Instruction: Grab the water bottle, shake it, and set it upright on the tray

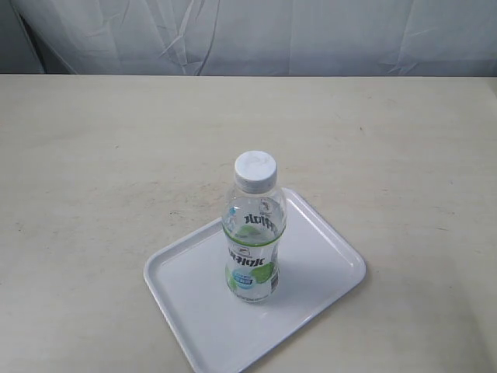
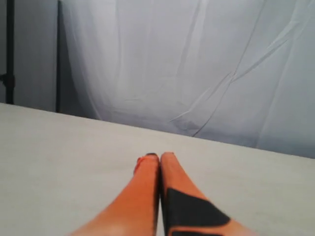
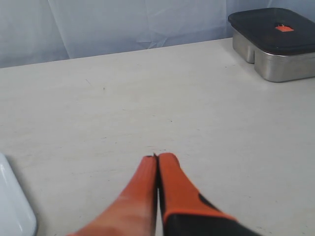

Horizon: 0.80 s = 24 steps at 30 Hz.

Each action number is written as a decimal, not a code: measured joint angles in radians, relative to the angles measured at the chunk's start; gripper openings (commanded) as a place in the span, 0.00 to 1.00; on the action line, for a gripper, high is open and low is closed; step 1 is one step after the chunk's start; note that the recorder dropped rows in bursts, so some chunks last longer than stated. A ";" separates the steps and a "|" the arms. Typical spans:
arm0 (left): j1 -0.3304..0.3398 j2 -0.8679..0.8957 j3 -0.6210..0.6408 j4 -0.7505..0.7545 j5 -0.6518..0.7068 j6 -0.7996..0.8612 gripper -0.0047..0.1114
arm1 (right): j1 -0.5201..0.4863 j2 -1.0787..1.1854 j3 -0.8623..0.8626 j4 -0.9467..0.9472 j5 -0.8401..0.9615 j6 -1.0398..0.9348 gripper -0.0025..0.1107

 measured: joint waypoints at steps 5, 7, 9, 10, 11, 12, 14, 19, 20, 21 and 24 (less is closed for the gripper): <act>0.042 -0.012 0.067 -0.030 0.031 0.055 0.06 | 0.000 0.000 0.000 0.000 0.000 0.000 0.05; 0.047 -0.012 0.091 -0.036 0.029 0.060 0.06 | 0.000 0.000 0.000 0.000 0.000 0.000 0.05; 0.047 -0.012 0.121 -0.040 0.027 0.064 0.06 | 0.000 0.000 0.000 0.000 0.000 0.000 0.05; 0.047 -0.012 0.135 -0.045 0.021 0.067 0.06 | 0.000 0.000 0.000 0.000 0.000 0.000 0.05; 0.047 -0.012 0.148 -0.049 0.014 0.072 0.06 | 0.000 0.000 0.000 0.000 0.000 0.000 0.05; 0.047 -0.012 0.161 -0.057 0.007 0.083 0.06 | 0.000 0.000 0.000 0.000 0.000 0.000 0.05; 0.047 -0.012 0.183 -0.087 -0.002 0.124 0.06 | 0.000 0.000 0.000 0.000 0.000 0.000 0.05; 0.047 -0.012 0.214 -0.177 -0.008 0.281 0.06 | 0.000 0.000 0.000 0.000 0.000 0.000 0.05; 0.047 -0.012 0.214 -0.184 -0.010 0.289 0.06 | 0.000 0.000 0.000 0.000 0.000 0.000 0.05; 0.047 -0.012 0.214 -0.186 -0.014 0.295 0.06 | 0.000 0.000 0.000 0.000 0.000 0.000 0.05; 0.047 -0.012 0.214 -0.182 -0.016 0.306 0.06 | 0.000 0.000 0.000 0.000 0.000 0.000 0.05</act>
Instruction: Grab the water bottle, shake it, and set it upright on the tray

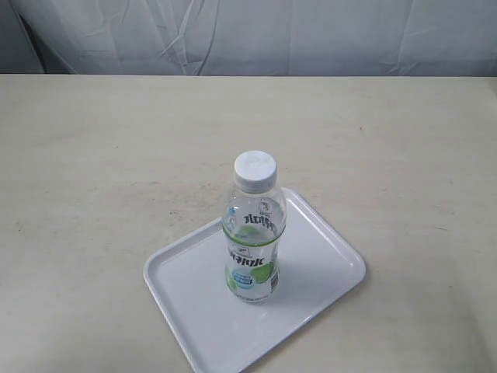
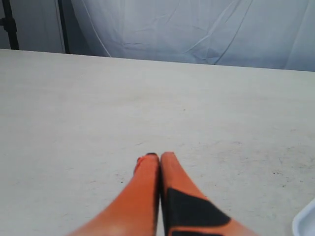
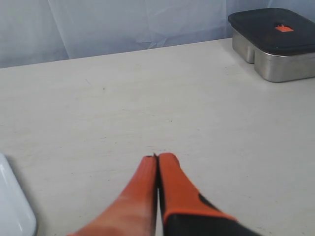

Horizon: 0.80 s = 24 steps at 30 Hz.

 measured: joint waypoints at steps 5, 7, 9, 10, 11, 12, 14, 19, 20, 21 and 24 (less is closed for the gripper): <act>0.000 0.000 0.000 0.019 -0.008 0.004 0.06 | 0.000 0.000 0.000 0.000 0.000 0.000 0.05; 0.000 0.000 0.000 0.066 -0.075 0.004 0.06 | 0.000 0.000 0.000 0.000 0.000 0.000 0.05; 0.000 0.000 0.000 0.099 -0.128 0.004 0.06 | 0.000 0.000 0.000 0.000 0.000 0.000 0.05; 0.000 0.000 0.000 0.106 -0.133 0.004 0.06 | 0.000 0.000 0.000 0.000 0.000 0.000 0.05; 0.000 -0.002 0.000 0.112 -0.135 0.004 0.06 | 0.000 0.000 0.000 0.000 0.000 0.000 0.05; 0.000 -0.002 0.000 0.112 -0.135 0.004 0.06 | 0.000 0.000 0.000 0.000 0.000 0.000 0.05; 0.000 -0.002 0.000 0.112 -0.135 0.004 0.06 | 0.000 0.000 0.000 0.000 0.000 0.000 0.05; 0.000 -0.002 0.000 0.114 -0.135 0.004 0.06 | 0.000 0.000 0.000 0.000 0.000 0.000 0.05; 0.000 -0.002 0.000 0.114 -0.135 0.004 0.06 | 0.000 0.000 0.000 0.000 0.000 0.000 0.05; 0.000 -0.002 0.000 0.114 -0.135 0.004 0.06 | 0.000 0.000 0.000 0.000 0.000 0.000 0.05; 0.000 -0.002 0.000 0.116 -0.135 0.004 0.06 | 0.000 0.000 0.000 0.000 0.000 0.000 0.05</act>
